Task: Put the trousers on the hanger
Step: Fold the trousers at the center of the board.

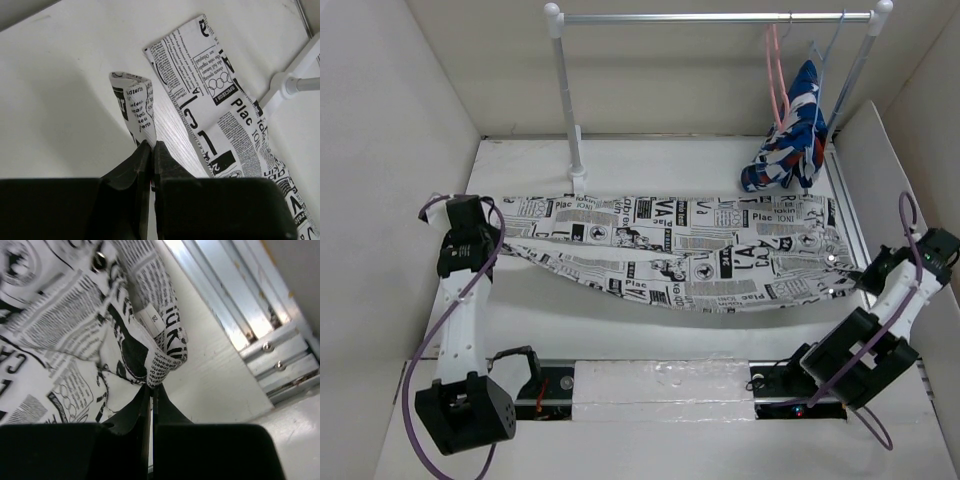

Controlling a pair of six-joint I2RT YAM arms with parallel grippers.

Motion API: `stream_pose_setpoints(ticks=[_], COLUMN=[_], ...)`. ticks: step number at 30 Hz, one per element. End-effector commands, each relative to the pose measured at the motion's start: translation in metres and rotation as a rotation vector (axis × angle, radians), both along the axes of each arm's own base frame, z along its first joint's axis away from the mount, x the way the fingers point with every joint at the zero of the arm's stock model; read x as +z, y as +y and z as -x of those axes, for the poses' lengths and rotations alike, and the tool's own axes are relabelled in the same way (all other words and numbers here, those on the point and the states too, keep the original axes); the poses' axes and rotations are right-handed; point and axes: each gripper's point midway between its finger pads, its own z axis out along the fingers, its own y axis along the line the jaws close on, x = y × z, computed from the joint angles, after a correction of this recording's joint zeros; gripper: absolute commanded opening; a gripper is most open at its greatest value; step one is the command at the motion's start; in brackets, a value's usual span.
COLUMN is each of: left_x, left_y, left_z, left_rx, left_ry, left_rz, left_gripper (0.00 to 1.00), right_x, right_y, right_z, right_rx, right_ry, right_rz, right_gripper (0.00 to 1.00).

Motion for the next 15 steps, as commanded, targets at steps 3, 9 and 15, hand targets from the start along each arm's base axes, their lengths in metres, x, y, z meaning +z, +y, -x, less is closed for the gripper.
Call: stream_pose_setpoints(ticks=[3,9,15], left_x=[0.012,-0.001,0.005], left_y=[0.014,0.02,0.026], left_z=[-0.016,-0.027,-0.055], left_rx=[0.036,0.055,0.067], left_ry=[-0.003,0.058,0.032], left_rz=[-0.028,-0.011,-0.02], left_gripper=[0.0,0.0,0.0], right_x=[0.057,0.078,0.072], right_y=[-0.024,-0.028,-0.033], right_z=[-0.047,-0.111,-0.184], right_rx=[0.023,0.054,0.176], right_ry=[-0.133,-0.235,-0.205], right_rz=[0.098,0.138,0.116], right_gripper=[0.0,0.0,0.0])
